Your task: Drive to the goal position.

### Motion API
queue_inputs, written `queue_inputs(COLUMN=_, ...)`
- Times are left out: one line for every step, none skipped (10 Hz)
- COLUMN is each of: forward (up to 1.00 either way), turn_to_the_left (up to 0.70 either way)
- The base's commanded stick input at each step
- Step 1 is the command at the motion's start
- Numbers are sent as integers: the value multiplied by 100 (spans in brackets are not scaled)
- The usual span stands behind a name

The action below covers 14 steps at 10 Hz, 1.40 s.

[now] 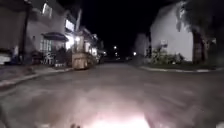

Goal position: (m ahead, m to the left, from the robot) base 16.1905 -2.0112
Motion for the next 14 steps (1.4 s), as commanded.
queue_inputs(forward=100, turn_to_the_left=0)
queue_inputs(forward=100, turn_to_the_left=0)
queue_inputs(forward=100, turn_to_the_left=0)
queue_inputs(forward=100, turn_to_the_left=0)
queue_inputs(forward=100, turn_to_the_left=0)
queue_inputs(forward=100, turn_to_the_left=0)
queue_inputs(forward=100, turn_to_the_left=0)
queue_inputs(forward=100, turn_to_the_left=0)
queue_inputs(forward=100, turn_to_the_left=0)
queue_inputs(forward=100, turn_to_the_left=0)
queue_inputs(forward=100, turn_to_the_left=0)
queue_inputs(forward=100, turn_to_the_left=0)
queue_inputs(forward=100, turn_to_the_left=0)
queue_inputs(forward=100, turn_to_the_left=0)
